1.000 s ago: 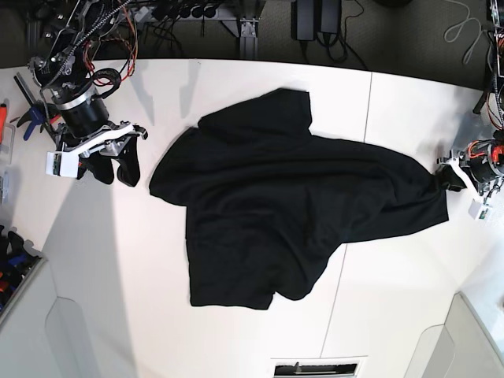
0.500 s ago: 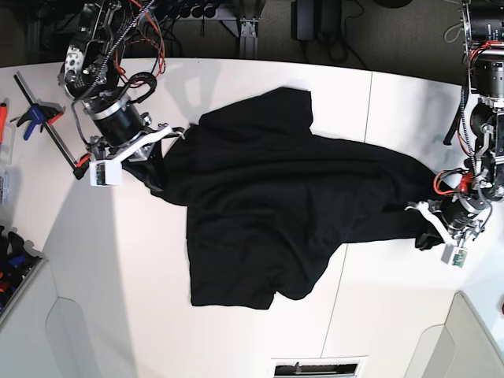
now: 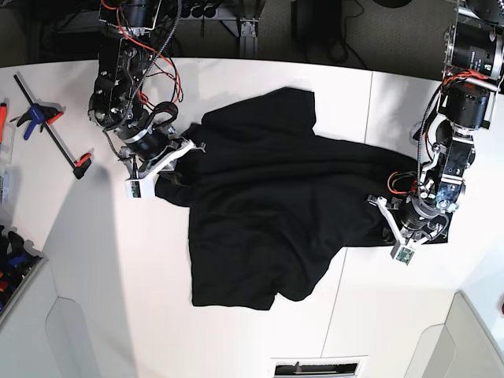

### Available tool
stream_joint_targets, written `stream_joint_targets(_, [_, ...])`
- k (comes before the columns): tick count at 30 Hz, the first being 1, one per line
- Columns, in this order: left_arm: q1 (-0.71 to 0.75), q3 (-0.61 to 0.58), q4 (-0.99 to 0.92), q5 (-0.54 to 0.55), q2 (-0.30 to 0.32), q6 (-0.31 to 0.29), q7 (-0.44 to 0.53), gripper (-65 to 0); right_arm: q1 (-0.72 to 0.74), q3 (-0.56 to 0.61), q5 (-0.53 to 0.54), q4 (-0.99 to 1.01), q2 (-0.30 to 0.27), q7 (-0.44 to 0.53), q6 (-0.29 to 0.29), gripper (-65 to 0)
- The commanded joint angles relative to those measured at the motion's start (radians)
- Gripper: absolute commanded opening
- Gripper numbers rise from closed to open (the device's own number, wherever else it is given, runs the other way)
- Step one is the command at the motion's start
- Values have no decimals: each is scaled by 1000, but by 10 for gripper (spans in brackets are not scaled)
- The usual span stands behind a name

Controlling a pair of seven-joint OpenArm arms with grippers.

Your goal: Layout the t-shirt on the table in an organized manner, then fold the t-shirt properly

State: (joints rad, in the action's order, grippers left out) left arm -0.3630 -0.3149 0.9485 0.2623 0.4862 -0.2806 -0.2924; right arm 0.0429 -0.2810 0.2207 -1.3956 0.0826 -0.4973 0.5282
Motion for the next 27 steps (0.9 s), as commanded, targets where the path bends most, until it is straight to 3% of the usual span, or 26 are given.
stream_joint_targets(1, [-12,3,-16,-35,16,11,-35,-594,12,1,3,-2,-3,-13,3,-650])
stream_joint_targets(6, [-11,3,-66,-73,68,173,-59,-594,8,-1,8,-3,-5,-81,3,-650])
stream_joint_targets(13, [-11,3,-67,-73,153,345,-208,-594,-101,-1,77,-89,-7,-91,4,-650])
stream_joint_targets(18, [0,33,-67,-74,162,380,-304,-594,-207,-1,102,-203,-40,-90,3,-650])
stream_joint_targets(24, [56,185,-67,-71,162,399,-312,-594,-319,-3,102,-337,-118,-90,-3,-650])
stream_joint_targets(27, [68,270,-63,-42,162,334,-311,-594,-338,-19,121,-375,-138,-89,-8,-650])
